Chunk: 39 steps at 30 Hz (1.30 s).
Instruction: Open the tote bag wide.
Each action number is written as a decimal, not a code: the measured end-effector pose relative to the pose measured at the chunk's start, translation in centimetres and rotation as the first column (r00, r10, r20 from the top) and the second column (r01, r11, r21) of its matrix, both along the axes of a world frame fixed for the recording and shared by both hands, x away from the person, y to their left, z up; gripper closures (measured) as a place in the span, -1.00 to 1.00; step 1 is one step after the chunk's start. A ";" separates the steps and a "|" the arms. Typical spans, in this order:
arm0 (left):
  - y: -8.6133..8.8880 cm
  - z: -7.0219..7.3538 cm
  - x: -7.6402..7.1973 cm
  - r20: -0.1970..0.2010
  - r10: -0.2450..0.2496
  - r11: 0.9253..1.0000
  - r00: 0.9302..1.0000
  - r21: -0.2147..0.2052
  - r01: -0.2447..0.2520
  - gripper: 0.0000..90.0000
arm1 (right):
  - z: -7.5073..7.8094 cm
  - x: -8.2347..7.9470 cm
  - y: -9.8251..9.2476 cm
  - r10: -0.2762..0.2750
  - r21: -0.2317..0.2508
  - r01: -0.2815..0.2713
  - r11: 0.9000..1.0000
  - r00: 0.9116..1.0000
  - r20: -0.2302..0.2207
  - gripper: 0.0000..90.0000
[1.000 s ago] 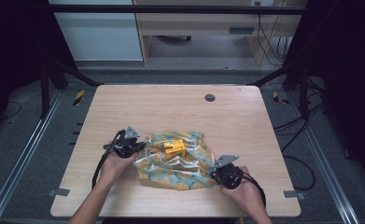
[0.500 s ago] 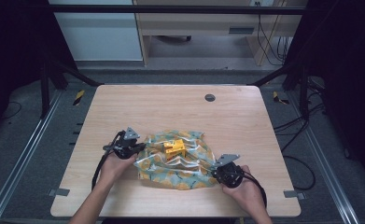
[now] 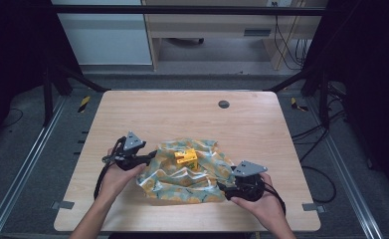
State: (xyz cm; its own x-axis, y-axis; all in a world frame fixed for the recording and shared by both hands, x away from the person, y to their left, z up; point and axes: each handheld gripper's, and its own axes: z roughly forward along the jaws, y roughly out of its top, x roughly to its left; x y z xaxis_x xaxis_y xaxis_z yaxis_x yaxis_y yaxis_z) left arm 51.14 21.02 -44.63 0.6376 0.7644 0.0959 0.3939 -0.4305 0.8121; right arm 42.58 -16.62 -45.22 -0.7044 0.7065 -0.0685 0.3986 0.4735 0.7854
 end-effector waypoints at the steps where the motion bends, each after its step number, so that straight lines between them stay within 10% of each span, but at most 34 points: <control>1: -0.1 0.3 -0.1 0.002 -0.003 1.000 1.000 -0.010 0.003 -0.11 | 0.3 -0.1 0.0 0.011 0.012 -0.011 1.000 1.000 0.008 -0.54; 11: 0.8 3.6 -1.5 0.068 0.055 0.994 0.996 -0.101 -0.048 -0.51 | 4.1 -0.6 -0.5 -0.010 0.132 -0.007 0.991 0.992 0.126 -0.83; 19: 4.2 3.9 -3.4 0.068 0.117 0.990 0.991 -0.083 -0.112 -0.67 | 5.7 1.6 -4.2 -0.249 0.171 0.225 0.959 0.960 0.129 -0.82; 31: 9.9 0.8 -4.7 0.017 0.229 0.971 0.973 -0.070 -0.227 -0.85 | 1.2 3.4 -8.4 -0.428 0.134 0.421 0.897 0.904 0.025 -0.86; 34: 11.0 -0.6 -4.8 -0.017 0.253 0.963 0.967 -0.093 -0.253 -0.85 | 0.3 3.5 -8.6 -0.431 0.123 0.427 0.896 0.902 0.007 -0.84; 39: 12.3 -1.7 -4.9 -0.026 0.231 0.971 0.973 -0.052 -0.232 -0.85 | -2.1 3.5 -9.1 -0.402 0.037 0.402 0.915 0.916 -0.010 -0.77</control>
